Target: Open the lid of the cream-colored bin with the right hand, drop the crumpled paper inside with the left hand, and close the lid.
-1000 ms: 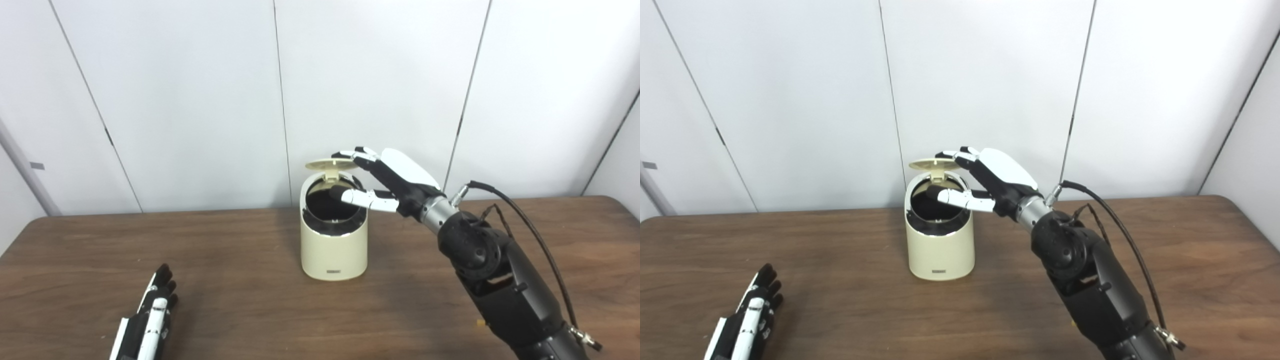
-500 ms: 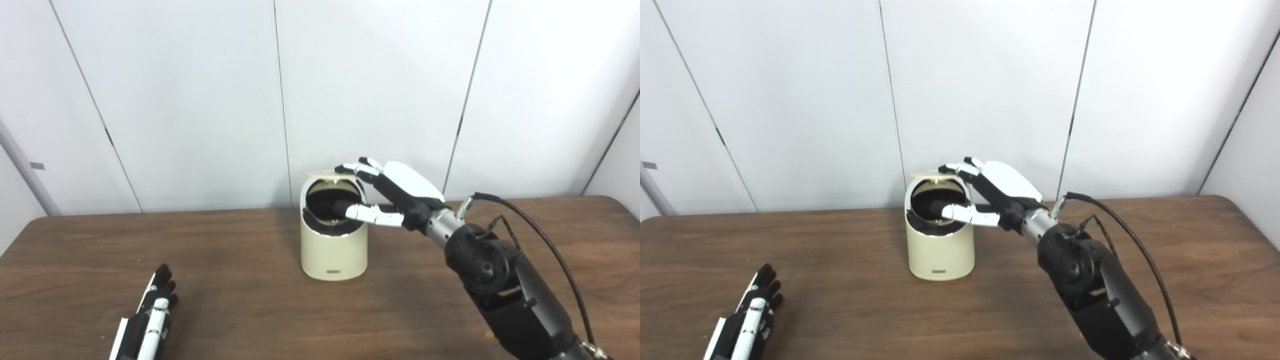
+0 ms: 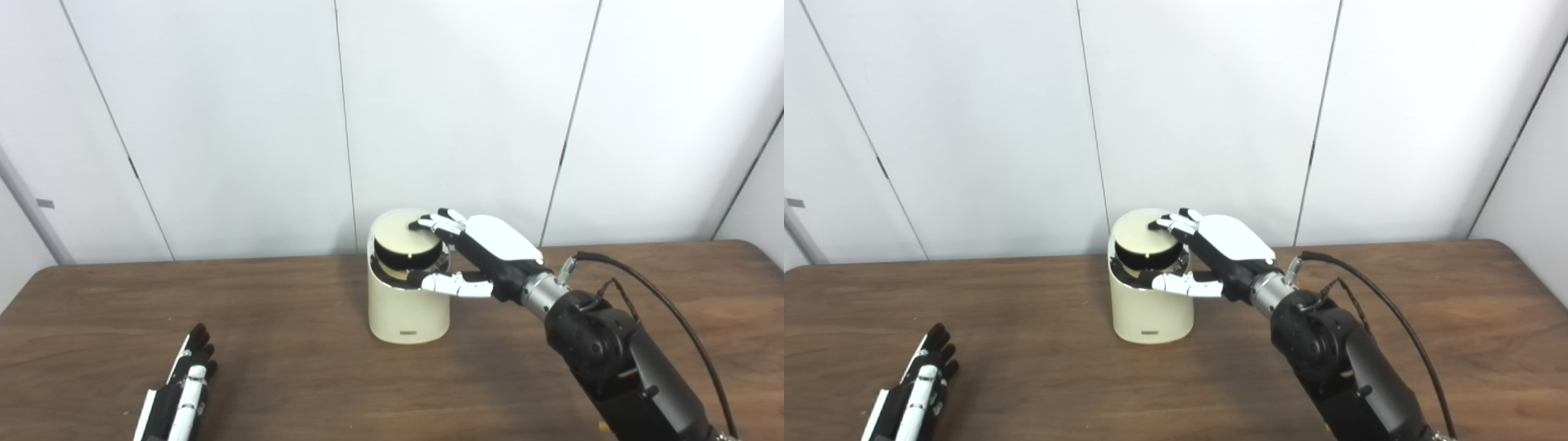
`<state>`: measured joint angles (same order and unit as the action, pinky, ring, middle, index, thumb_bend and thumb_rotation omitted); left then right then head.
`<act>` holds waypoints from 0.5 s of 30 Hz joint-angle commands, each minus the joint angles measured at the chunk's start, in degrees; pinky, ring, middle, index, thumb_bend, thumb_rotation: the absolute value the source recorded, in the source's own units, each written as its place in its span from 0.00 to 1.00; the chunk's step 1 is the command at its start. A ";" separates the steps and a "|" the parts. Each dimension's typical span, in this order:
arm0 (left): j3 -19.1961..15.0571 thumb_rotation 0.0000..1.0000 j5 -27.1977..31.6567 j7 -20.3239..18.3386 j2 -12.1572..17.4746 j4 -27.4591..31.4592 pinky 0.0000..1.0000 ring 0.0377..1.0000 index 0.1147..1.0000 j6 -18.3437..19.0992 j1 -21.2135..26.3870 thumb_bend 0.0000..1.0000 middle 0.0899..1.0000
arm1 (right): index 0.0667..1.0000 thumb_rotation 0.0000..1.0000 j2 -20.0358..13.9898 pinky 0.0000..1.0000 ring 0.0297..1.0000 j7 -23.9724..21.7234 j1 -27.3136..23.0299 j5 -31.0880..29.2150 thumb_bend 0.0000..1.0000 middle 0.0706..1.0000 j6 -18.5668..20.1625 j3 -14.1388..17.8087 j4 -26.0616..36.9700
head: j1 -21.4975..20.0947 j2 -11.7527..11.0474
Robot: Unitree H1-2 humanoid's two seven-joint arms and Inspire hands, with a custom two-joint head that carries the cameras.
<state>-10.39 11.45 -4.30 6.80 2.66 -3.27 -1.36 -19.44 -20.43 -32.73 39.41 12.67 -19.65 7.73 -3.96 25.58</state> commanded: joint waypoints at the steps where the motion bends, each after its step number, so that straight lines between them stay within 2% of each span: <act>1: 0.61 0.73 -0.16 0.13 -0.81 -1.41 1.00 1.00 1.00 -0.93 -0.76 0.37 1.00 | 0.87 0.96 -0.90 0.98 1.00 -0.41 -1.12 0.43 0.57 0.95 -1.91 -0.08 1.81 | -0.06 0.03; 5: 0.61 0.72 -0.02 -0.08 -0.71 -1.67 1.00 1.00 1.00 -1.27 -0.62 0.37 1.00 | 0.86 0.94 -1.09 1.00 1.00 0.33 -0.38 1.36 0.56 0.97 -3.67 -0.63 1.50 | -0.09 0.30; 11: 0.52 0.65 0.23 0.00 -0.80 -1.82 1.00 1.00 1.00 -0.80 -0.53 0.44 1.00 | 0.86 0.95 -1.27 1.00 1.00 1.53 0.70 3.87 0.56 1.00 -5.99 -1.32 0.67 | 0.10 0.72; 15: 0.44 0.63 0.38 -0.13 -0.74 -2.26 1.00 1.00 1.00 -1.14 -0.43 0.42 1.00 | 0.86 0.95 -1.34 1.00 1.00 2.22 1.26 5.40 0.56 1.00 -7.13 -1.60 0.27 | 0.09 0.79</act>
<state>-10.39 11.50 -4.37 6.82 2.46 -3.28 -1.29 -20.29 -18.90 -30.50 44.12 7.14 -21.09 7.60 -3.78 26.28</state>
